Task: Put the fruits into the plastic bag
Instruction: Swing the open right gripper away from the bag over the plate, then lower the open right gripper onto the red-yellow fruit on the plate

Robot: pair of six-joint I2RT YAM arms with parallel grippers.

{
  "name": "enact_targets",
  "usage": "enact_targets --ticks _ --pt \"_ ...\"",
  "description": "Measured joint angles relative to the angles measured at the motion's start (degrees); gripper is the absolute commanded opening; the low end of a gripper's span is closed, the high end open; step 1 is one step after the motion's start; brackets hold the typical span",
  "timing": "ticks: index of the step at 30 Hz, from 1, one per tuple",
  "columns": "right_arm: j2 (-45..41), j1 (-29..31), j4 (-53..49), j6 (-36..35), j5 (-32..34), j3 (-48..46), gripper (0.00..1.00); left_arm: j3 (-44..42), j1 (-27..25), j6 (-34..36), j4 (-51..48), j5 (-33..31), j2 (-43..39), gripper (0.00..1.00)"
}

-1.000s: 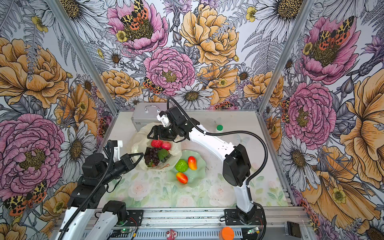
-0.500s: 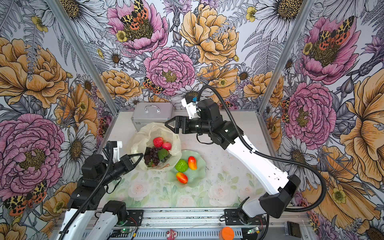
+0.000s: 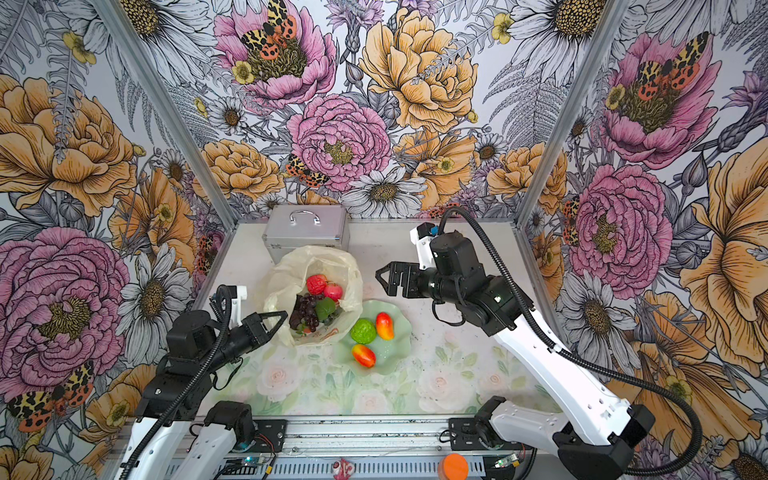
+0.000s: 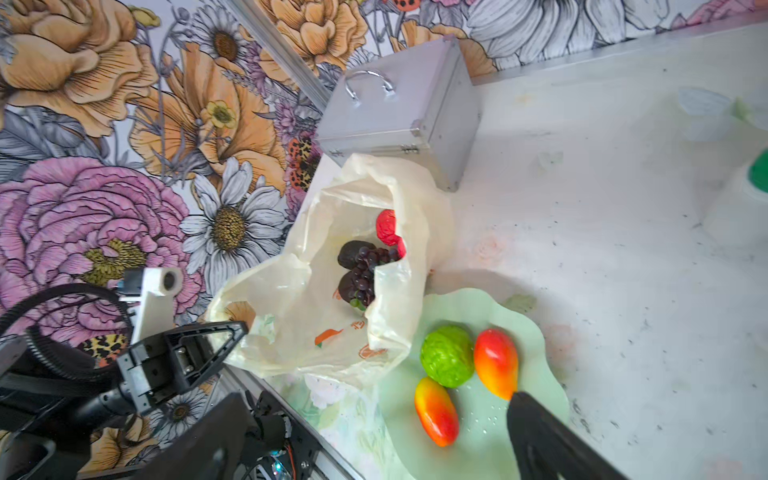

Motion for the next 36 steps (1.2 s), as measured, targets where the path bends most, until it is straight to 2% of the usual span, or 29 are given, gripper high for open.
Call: enact_targets --ticks 5,13,28,36 --pt "1.4 0.0 -4.5 1.3 2.8 -2.4 0.99 -0.7 0.0 0.0 -0.1 0.0 -0.4 0.00" --pt "8.7 0.0 -10.7 1.7 5.4 -2.7 0.99 -0.7 0.0 0.2 -0.2 0.0 -0.8 0.00" --pt "20.8 0.1 -12.9 0.8 4.0 -2.4 0.99 -0.7 0.0 0.2 -0.2 0.0 -0.8 0.00" --pt "27.6 1.4 -12.9 -1.0 3.5 1.7 0.99 -0.7 0.4 0.2 -0.2 0.0 -1.8 0.00"
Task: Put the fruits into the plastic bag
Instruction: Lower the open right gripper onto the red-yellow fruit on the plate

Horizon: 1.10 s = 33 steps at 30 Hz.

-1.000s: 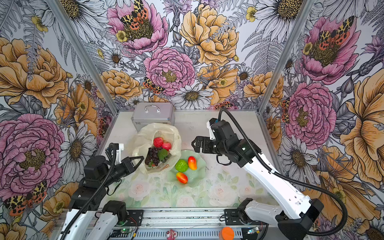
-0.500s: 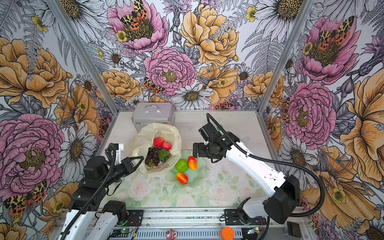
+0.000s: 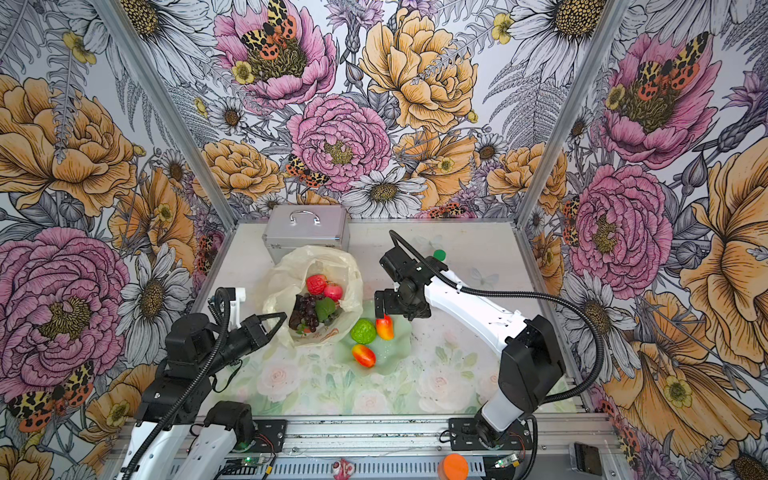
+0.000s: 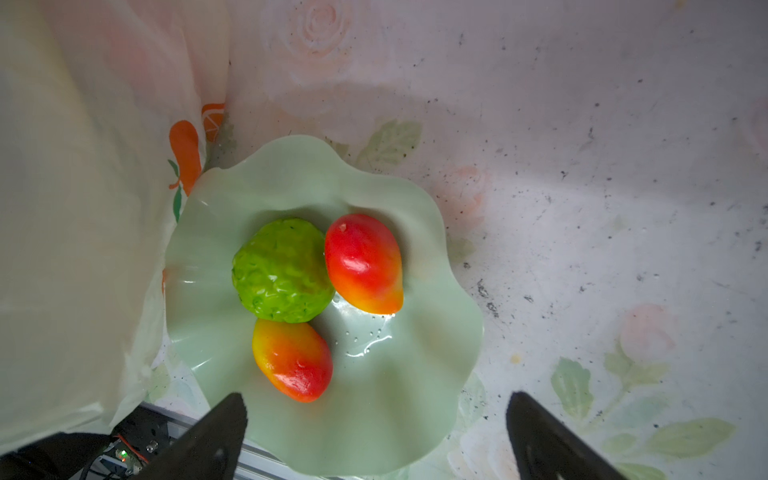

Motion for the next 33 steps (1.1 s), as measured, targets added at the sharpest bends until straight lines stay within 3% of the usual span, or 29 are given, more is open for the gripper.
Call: enact_targets --ticks 15,33 --pt "10.1 0.9 0.0 -2.4 -0.7 4.2 0.79 0.0 1.0 0.0 -0.1 0.0 -0.1 0.00" --pt "16.7 1.0 0.2 -2.8 -0.9 5.2 0.72 0.0 1.0 0.0 -0.1 0.0 -0.1 0.00"
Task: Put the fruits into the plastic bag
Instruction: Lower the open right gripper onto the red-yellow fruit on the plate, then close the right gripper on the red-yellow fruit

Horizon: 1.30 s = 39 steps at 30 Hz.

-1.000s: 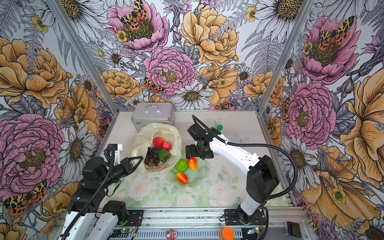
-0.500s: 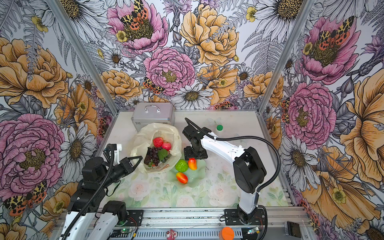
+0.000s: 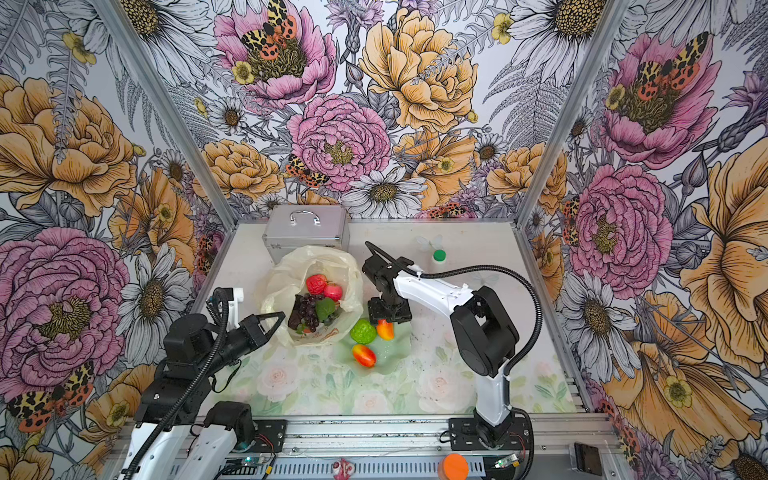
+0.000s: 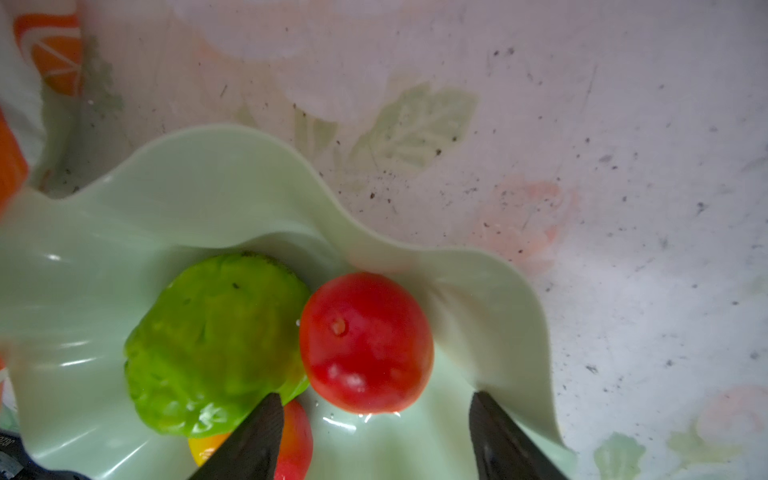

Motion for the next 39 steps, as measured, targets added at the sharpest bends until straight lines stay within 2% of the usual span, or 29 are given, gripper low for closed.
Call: enact_targets --ticks 6,24,30,39 --pt "2.0 0.0 0.3 -0.6 -0.1 0.3 0.64 0.0 0.0 0.0 0.0 0.0 0.0 0.00" --pt "5.9 0.9 2.1 -0.6 -0.2 0.3 0.62 0.0 0.1 0.0 0.0 0.0 0.0 0.00" --pt "6.0 1.0 3.0 -0.5 -0.1 0.2 0.47 0.0 0.1 0.0 0.0 0.0 0.0 0.00" --pt "3.5 1.0 3.7 -0.9 1.2 -0.7 0.42 0.0 0.1 0.0 0.0 0.0 0.0 0.00"
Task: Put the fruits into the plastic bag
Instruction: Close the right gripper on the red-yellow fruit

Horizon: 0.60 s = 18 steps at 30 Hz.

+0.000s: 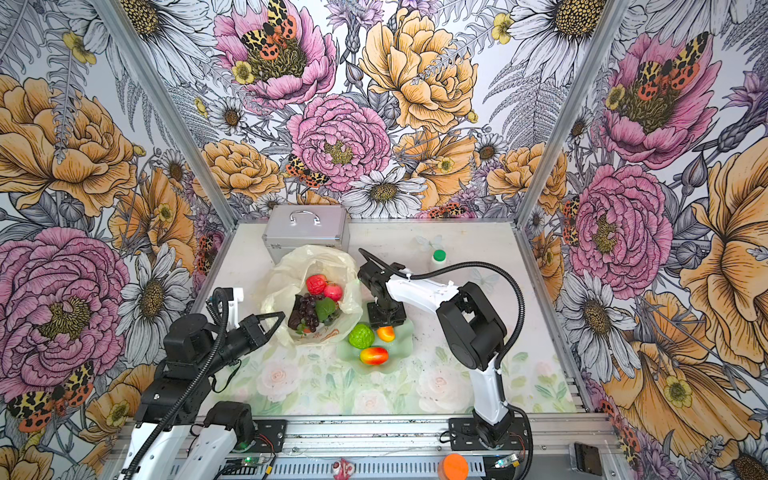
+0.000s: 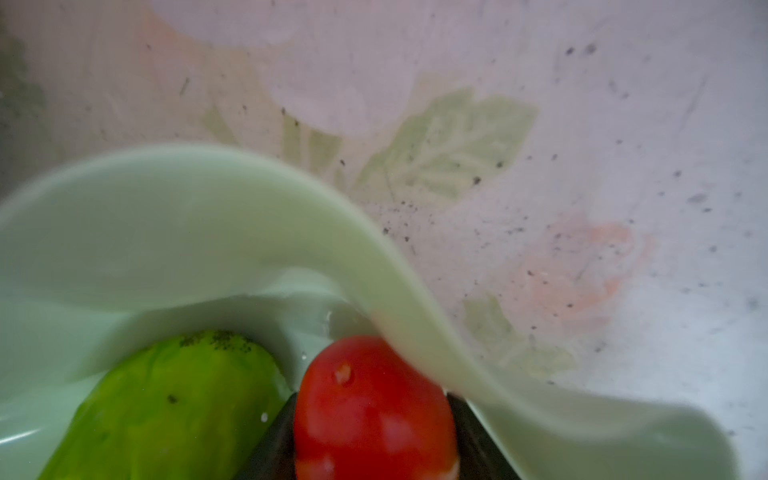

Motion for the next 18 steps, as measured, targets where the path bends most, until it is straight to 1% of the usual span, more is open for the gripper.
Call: enact_targets --ticks 8,18 --pt "-9.7 -1.6 0.4 0.0 0.2 -2.3 0.41 0.0 0.0 0.0 0.0 0.0 0.0 0.00" --pt "-19.0 -4.7 0.4 1.2 -1.5 -4.9 0.41 0.0 0.0 0.0 0.0 0.0 0.0 0.00"
